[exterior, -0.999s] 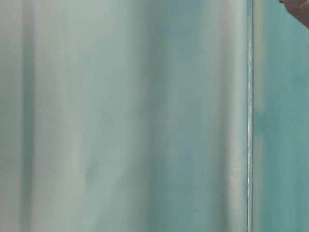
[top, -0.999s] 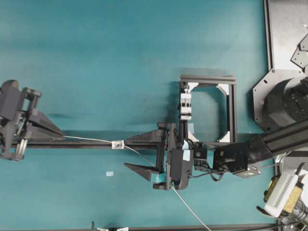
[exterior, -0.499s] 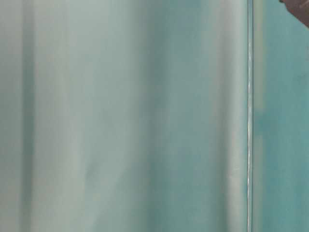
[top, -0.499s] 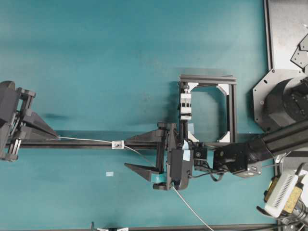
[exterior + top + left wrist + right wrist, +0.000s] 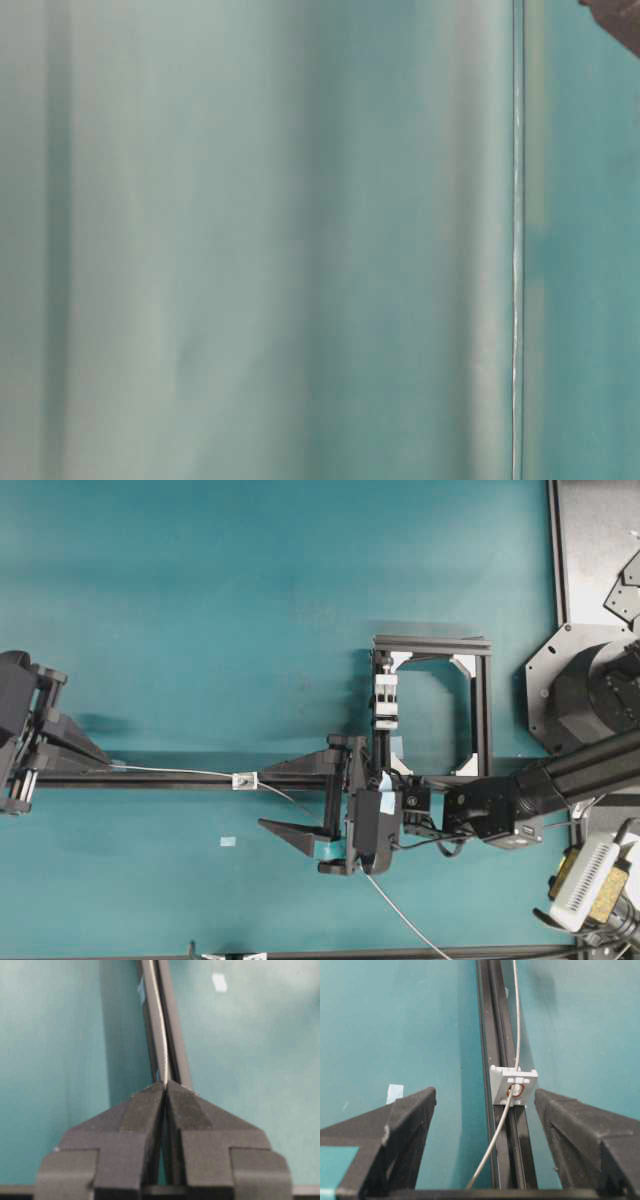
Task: Insert the wire into the hole on the right side and pull it with the left arm.
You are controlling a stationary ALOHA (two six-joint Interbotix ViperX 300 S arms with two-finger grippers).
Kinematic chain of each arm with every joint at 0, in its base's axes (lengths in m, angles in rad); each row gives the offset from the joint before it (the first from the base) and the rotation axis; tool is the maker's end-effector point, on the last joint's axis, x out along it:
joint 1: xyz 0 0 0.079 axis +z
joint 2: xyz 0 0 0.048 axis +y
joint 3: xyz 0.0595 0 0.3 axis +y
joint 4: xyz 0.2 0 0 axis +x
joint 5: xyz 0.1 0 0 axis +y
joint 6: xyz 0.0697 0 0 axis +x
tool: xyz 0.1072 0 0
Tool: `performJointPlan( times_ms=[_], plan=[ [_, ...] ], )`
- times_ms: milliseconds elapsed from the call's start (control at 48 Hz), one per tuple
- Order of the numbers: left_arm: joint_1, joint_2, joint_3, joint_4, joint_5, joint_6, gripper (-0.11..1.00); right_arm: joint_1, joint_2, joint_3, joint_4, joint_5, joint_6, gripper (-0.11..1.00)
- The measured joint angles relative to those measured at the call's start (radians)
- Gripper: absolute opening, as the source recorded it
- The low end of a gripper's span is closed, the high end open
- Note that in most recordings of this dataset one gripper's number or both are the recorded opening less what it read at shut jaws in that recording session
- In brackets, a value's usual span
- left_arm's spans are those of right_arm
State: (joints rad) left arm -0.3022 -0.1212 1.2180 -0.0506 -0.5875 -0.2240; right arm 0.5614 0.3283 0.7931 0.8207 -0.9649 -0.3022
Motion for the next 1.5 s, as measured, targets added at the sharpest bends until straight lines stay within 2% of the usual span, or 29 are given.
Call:
performJointPlan(
  times_ms=[83,146,229,395,479,916,1498],
  plan=[
    [0.000,0.000,0.008,0.000,0.032,-0.041,0.02,0.000,0.000,0.000,-0.002,-0.002,0.000,0.87],
    [0.000,-0.005,0.009,0.000,0.054,-0.060,0.12,0.000,0.000,0.000,-0.002,-0.002,0.000,0.87],
    [0.000,-0.014,0.009,0.002,0.077,-0.063,0.33,0.000,0.000,0.000,0.000,0.000,0.000,0.87],
    [0.000,-0.052,0.014,0.002,0.104,-0.064,0.82,0.000,0.000,-0.002,0.000,0.000,0.000,0.87],
    [0.000,-0.077,0.021,0.002,0.106,-0.063,0.97,0.000,0.000,-0.002,-0.002,-0.002,0.000,0.87],
    [0.009,-0.120,0.025,0.002,0.109,-0.052,0.97,0.000,-0.015,0.002,0.000,0.000,-0.003,0.87],
    [0.106,-0.189,0.017,0.003,0.106,0.069,0.97,-0.046,-0.141,0.112,0.000,-0.002,-0.009,0.87]
  ],
)
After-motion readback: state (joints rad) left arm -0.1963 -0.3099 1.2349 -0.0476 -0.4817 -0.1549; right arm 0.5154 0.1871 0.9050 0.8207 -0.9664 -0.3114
